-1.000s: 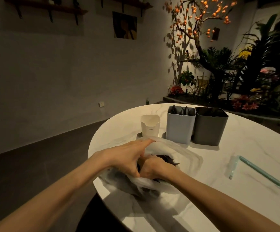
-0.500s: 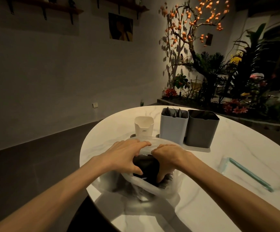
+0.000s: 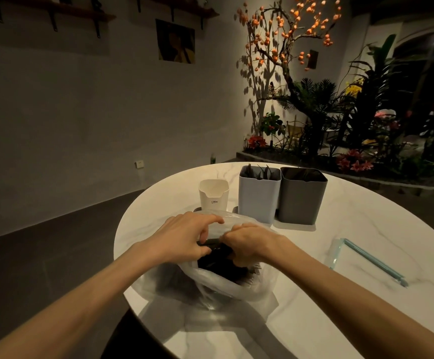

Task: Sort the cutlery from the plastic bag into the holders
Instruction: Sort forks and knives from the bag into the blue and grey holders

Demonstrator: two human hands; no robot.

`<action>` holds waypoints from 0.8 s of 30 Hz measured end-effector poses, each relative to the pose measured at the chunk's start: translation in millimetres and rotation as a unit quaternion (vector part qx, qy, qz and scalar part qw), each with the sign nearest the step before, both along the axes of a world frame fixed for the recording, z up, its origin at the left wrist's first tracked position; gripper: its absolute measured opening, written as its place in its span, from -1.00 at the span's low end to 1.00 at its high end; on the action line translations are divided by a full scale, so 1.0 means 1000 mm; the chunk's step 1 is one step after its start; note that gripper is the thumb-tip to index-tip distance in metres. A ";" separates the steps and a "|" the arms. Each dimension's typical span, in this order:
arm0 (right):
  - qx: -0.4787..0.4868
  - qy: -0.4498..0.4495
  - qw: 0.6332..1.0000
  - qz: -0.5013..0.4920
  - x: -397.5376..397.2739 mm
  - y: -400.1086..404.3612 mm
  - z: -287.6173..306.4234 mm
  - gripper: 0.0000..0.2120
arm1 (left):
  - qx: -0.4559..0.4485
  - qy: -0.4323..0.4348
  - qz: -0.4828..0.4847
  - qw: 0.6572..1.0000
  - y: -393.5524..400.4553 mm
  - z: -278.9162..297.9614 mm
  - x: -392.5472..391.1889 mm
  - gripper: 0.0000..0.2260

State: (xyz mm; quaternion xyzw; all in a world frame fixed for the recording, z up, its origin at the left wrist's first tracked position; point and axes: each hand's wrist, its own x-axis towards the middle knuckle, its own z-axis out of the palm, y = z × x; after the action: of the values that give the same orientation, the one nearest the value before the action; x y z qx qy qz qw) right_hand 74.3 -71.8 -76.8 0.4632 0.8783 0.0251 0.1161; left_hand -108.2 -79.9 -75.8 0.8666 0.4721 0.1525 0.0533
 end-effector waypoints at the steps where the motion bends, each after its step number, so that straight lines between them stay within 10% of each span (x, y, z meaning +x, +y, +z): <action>1: 0.018 -0.005 1.000 -0.002 0.003 0.002 0.002 -0.69 | 0.000 -0.006 0.005 1.000 0.000 0.000 0.000 -0.49; 8: -0.041 0.001 0.999 -0.010 -0.004 0.000 -0.004 -0.33 | 0.002 -0.026 0.023 0.999 0.000 -0.002 0.006 -0.71; 24: 0.010 -0.044 0.999 0.022 -0.018 -0.004 -0.037 -0.53 | -0.005 -0.053 0.018 0.998 0.003 -0.006 0.005 -0.78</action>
State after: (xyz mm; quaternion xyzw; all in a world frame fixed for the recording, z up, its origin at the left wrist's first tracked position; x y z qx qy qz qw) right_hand 56.5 -76.2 -114.1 0.4430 0.8821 0.0568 0.1499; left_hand -103.0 -77.2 -81.9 0.8482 0.4851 0.1969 0.0803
